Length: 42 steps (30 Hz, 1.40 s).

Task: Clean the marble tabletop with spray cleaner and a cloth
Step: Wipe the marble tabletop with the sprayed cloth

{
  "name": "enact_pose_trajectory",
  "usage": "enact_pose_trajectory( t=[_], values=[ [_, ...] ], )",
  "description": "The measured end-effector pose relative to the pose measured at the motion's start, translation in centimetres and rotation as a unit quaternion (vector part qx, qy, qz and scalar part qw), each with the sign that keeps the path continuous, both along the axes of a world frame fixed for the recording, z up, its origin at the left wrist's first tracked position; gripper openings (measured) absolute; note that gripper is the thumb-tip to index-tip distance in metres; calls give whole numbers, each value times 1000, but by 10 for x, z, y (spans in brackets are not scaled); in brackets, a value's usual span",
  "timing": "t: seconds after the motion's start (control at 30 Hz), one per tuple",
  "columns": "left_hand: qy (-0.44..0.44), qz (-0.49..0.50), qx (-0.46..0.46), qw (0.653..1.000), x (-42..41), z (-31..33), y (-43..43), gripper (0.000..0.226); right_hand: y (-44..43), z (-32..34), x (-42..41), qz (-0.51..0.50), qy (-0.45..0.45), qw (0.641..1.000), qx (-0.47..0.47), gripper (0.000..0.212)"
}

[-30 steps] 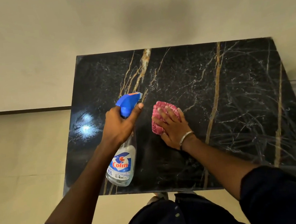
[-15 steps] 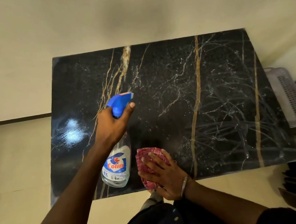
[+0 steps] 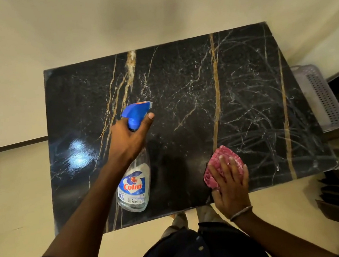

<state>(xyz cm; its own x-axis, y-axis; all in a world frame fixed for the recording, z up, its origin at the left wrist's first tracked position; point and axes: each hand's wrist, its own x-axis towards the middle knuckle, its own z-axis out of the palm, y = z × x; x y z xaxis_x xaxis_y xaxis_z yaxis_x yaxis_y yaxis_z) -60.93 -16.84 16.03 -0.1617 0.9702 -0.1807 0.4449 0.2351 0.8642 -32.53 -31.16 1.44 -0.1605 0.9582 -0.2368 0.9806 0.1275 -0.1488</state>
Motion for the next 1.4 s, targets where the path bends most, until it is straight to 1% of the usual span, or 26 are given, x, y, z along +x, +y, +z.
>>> enact_pose_trajectory(
  t=[0.07,0.13,0.2,0.27,0.33,0.37,0.43,0.53,0.63,0.73,0.8,0.83,0.93,1.0,1.07,1.1,1.13,1.17,1.23,1.3,1.4],
  values=[
    [2,0,0,1000,1,-1,-1,37,0,-1,-29,17,18,1000,12,82],
    [5,6,-2,1000,4,-1,-2,37,-3,-3,-65,101,39,994,16,89],
    [10,10,-4,1000,7,-2,-2,39,-6,-6,-94,201,45,978,18,92],
    [11,1,-9,1000,11,-3,-2,35,-6,-12,-102,266,36,963,21,91],
    [7,-4,-17,1000,14,-4,0,37,0,-16,-90,301,21,953,28,90],
    [2,-4,-20,1000,16,-4,2,42,2,-16,-78,299,17,954,31,90],
    [0,-8,-22,1000,20,-3,5,51,9,-16,-47,235,18,971,33,90],
    [3,-25,-17,1000,26,1,11,39,28,-9,4,76,13,996,33,84],
    [11,-29,-15,999,30,6,14,36,58,-2,30,-63,-4,998,8,71],
    [7,-28,-13,1000,32,8,14,37,83,-1,13,-148,-6,989,0,71],
    [4,-25,-12,1000,32,10,13,39,91,-3,-4,-146,-10,989,11,74],
    [4,-23,-12,1000,33,10,12,40,92,-3,-14,-121,-11,993,15,75],
    [15,-14,-8,1000,35,10,10,45,82,-7,-47,9,8,999,38,77],
    [17,-7,-9,1000,38,10,11,51,70,-11,-62,116,23,992,37,81],
    [19,-5,-13,1000,42,10,12,49,67,-16,-53,217,29,975,37,83],
    [21,-3,-15,1000,44,11,14,48,71,-18,-40,251,26,967,42,82],
    [22,-1,-18,1000,46,11,15,47,76,-20,-25,263,22,964,46,81],
    [23,-2,-24,999,49,11,16,47,81,-20,-8,247,18,968,46,81],
    [19,-12,-38,999,55,11,18,43,95,-17,28,166,5,985,42,82],
    [14,-21,-48,999,62,10,19,37,114,-12,57,84,3,995,45,77],
    [26,-11,-33,999,71,13,19,35,145,-7,62,-37,5,999,29,70]
  ],
)
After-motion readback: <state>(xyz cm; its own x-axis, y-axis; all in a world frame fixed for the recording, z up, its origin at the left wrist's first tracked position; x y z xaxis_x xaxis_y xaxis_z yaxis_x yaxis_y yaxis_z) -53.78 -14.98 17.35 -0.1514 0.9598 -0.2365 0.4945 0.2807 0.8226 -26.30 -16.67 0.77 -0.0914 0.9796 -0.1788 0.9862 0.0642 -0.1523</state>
